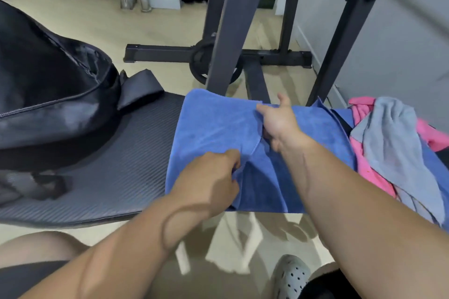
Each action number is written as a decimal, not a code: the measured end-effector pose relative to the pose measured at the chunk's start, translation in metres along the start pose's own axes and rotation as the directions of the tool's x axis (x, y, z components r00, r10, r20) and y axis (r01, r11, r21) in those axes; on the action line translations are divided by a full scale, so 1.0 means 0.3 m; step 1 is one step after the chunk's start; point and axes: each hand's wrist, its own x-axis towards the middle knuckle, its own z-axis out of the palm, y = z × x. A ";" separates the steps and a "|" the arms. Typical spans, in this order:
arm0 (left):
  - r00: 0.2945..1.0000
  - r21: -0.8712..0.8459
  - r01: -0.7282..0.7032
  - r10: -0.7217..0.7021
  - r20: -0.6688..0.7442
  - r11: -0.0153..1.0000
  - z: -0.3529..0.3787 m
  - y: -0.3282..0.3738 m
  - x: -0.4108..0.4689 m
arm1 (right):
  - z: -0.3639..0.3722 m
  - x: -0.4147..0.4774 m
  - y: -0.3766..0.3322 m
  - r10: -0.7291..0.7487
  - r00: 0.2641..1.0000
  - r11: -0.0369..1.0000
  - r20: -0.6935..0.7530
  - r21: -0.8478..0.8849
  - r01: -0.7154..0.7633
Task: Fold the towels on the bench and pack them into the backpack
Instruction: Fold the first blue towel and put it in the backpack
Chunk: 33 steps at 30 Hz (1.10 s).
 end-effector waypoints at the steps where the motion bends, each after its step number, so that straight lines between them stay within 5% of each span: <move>1: 1.000 0.028 0.008 -0.008 0.024 1.000 0.005 -0.002 0.005 | -0.009 -0.001 0.014 -0.025 0.999 0.999 0.023 -0.045 0.026; 8: 0.997 0.070 0.037 -0.041 0.059 0.997 0.006 -0.028 -0.019 | -0.024 -0.042 0.037 -0.113 0.983 0.978 0.144 -0.159 0.135; 13: 0.995 -0.292 0.039 -0.065 -0.079 0.956 -0.020 0.036 -0.038 | -0.047 -0.061 -0.037 -0.050 0.977 0.998 0.207 0.037 0.043; 17: 0.983 -0.423 -0.035 -0.045 -0.178 0.905 0.007 0.111 -0.013 | -0.081 -0.058 -0.073 -0.076 0.972 0.996 0.224 0.055 0.066; 22: 0.992 -0.174 -0.118 0.111 -0.054 0.978 0.107 0.172 0.023 | -0.130 -0.037 -0.077 -0.069 0.980 0.997 0.185 0.033 0.064; 24: 0.990 -0.039 -0.142 0.143 0.022 0.989 0.127 0.183 0.026 | -0.139 -0.020 -0.060 -0.077 0.987 0.982 0.143 -0.160 0.099; 28: 0.963 0.132 -0.097 0.126 -0.236 0.986 0.093 0.128 0.050 | -0.157 -0.042 -0.016 -0.279 0.947 0.567 0.159 -0.769 0.296; 30: 0.937 0.222 0.016 0.063 -0.343 0.975 0.065 0.065 0.067 | -0.152 -0.075 0.000 -0.301 0.925 0.423 0.232 -0.837 0.347; 33: 0.978 0.344 0.152 -0.092 -0.186 0.927 0.055 -0.012 0.066 | -0.123 -0.089 0.053 -0.221 0.911 0.247 0.347 -0.884 0.397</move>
